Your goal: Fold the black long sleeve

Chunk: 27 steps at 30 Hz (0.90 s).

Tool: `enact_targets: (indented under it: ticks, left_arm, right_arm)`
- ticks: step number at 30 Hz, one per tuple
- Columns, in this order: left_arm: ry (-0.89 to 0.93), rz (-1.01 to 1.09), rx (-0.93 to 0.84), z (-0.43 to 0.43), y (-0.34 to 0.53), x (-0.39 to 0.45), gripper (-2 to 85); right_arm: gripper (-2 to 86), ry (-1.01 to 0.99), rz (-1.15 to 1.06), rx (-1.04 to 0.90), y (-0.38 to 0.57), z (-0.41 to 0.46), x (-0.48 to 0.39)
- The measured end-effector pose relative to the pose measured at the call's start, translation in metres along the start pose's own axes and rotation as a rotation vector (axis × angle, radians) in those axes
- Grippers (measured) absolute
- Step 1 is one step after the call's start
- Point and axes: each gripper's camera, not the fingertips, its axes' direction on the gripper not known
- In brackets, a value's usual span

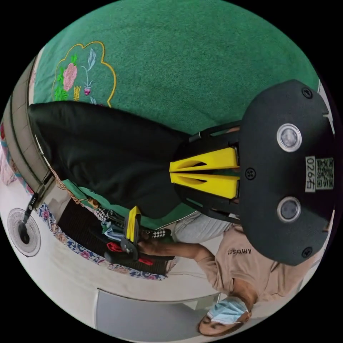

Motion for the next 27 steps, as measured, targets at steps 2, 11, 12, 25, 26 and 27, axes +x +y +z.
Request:
enact_targets:
  ticks: [2,11,12,25,26,27]
  left_arm:
    - [-0.095,0.091,0.063,0.000,0.011,0.022,-0.9]
    - [-0.310,0.093,0.081,0.024,0.051,0.074,-0.8]
    - [-0.226,0.058,0.131,0.013,0.058,0.067,-0.8]
    - [0.333,-0.551,0.497,0.004,0.168,-0.065,11.1]
    - [0.338,-0.567,0.487,0.009,0.170,-0.066,12.0]
    - [0.369,-0.599,0.459,0.020,0.173,-0.069,14.3]
  right_arm:
    - [-0.9,0.134,-0.106,0.000,0.010,0.005,-0.016]
    - [-0.9,0.628,-0.414,0.055,0.057,0.032,-0.062]
    - [-0.9,0.595,-0.429,0.074,0.061,0.027,-0.062]
    - [7.9,-0.089,-0.089,0.245,0.082,-0.085,0.070]
    - [8.2,-0.101,-0.037,0.220,0.083,-0.087,0.086]
    - [8.3,-0.103,-0.015,0.208,0.083,-0.088,0.092]
